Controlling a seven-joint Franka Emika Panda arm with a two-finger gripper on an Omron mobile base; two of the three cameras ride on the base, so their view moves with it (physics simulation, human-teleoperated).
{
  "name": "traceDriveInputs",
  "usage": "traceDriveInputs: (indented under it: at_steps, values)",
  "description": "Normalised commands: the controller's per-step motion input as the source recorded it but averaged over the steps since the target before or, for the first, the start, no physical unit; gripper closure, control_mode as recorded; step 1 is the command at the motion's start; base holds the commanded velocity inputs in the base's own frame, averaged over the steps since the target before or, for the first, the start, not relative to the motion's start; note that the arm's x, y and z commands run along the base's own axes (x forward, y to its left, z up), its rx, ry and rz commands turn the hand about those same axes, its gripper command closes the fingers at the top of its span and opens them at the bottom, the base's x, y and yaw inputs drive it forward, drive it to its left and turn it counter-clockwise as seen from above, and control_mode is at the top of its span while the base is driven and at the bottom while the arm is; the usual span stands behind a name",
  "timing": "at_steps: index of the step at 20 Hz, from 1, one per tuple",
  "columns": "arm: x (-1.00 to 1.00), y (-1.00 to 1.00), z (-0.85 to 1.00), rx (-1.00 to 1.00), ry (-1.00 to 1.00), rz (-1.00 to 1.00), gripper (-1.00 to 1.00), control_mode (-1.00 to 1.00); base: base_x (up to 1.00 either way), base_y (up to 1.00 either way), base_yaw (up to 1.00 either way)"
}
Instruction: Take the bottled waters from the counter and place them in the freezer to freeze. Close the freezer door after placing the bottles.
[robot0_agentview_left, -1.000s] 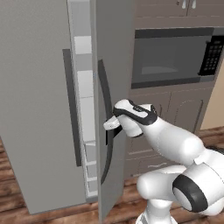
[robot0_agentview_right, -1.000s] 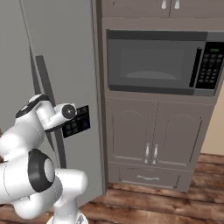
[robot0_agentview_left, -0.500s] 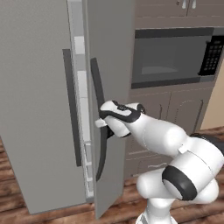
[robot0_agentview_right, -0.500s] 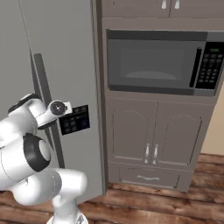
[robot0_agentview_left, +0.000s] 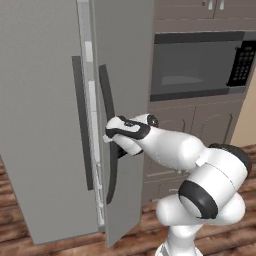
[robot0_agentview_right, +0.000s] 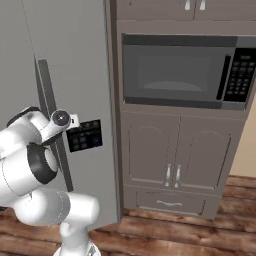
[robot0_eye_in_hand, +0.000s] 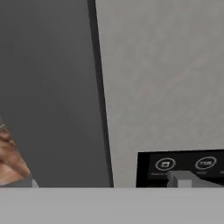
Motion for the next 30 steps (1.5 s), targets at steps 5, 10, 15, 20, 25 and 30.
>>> traceDriveInputs:
  at_steps: [5,10,15,20,25,30]
  values:
    - [0.21,0.11,0.12,-0.07,0.1,-0.08,-1.0,-1.0,0.0,0.0,0.0]
    - [0.16,0.05,0.0,-0.06,0.0,-0.05,-1.0,-1.0,0.0,0.0,0.0]
    - [0.25,0.03,0.03,-0.05,0.07,-0.04,-1.0,-1.0,0.0,0.0,0.0]
    - [0.4,0.04,0.06,-0.05,0.16,-0.03,-1.0,-1.0,0.0,0.0,0.0]
    - [0.42,0.0,0.06,-0.02,0.14,0.0,-1.0,-1.0,0.0,0.0,0.0]
    - [0.42,0.0,0.01,0.0,0.03,0.0,-1.0,-1.0,0.0,0.0,0.0]
